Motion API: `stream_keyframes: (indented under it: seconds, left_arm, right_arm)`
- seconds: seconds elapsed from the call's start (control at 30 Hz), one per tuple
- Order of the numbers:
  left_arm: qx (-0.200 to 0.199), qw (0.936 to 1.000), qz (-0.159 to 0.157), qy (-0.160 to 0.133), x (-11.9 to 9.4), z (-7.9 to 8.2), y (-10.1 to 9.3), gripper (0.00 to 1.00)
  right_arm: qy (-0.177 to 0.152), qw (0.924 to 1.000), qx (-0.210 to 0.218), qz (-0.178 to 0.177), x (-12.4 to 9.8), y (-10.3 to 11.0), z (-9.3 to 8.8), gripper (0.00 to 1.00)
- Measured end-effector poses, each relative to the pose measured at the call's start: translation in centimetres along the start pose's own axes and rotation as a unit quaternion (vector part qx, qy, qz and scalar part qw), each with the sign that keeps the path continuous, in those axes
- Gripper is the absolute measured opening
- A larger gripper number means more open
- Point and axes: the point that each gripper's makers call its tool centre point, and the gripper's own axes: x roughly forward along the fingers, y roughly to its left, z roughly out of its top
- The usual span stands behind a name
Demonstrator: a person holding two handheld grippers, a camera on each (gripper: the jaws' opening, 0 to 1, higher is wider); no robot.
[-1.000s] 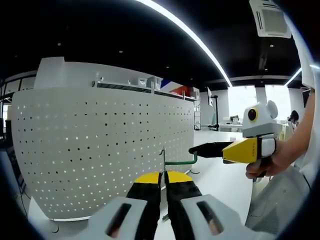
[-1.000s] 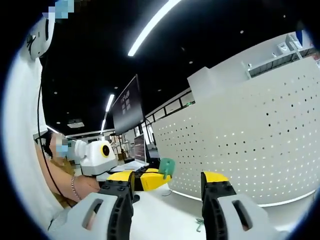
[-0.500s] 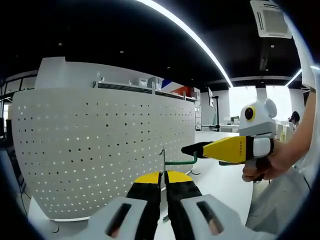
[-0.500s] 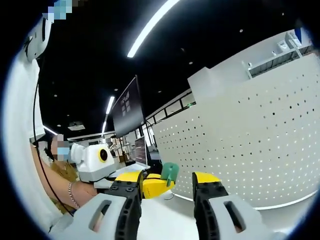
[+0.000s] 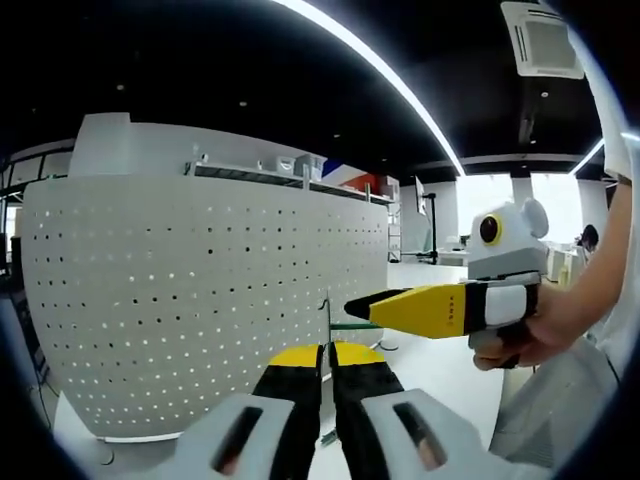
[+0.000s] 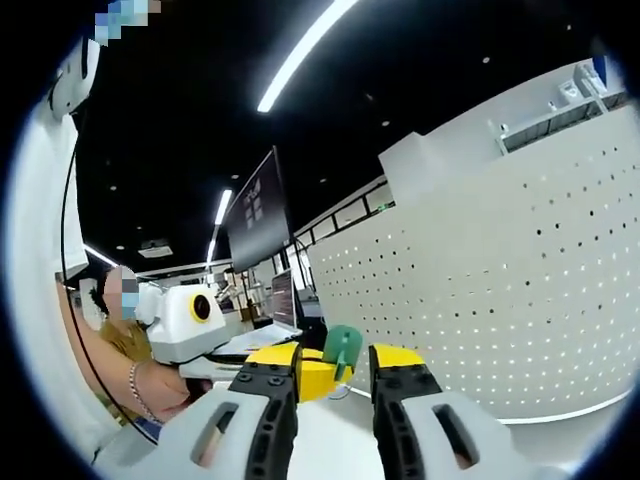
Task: Insert the hook assembly into the mounting plate slot until the hook locks in place.
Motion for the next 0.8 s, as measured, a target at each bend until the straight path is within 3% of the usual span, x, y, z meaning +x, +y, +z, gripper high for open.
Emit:
stream_keyframes:
  seconds: [0.8]
  left_arm:
    - [-0.006,0.9999,-0.007,-0.007,0.54,0.72,-0.88,0.02]
  right_arm:
    - [-0.004,0.9997,0.009,-0.021,0.01,-0.58,-0.16,0.04]
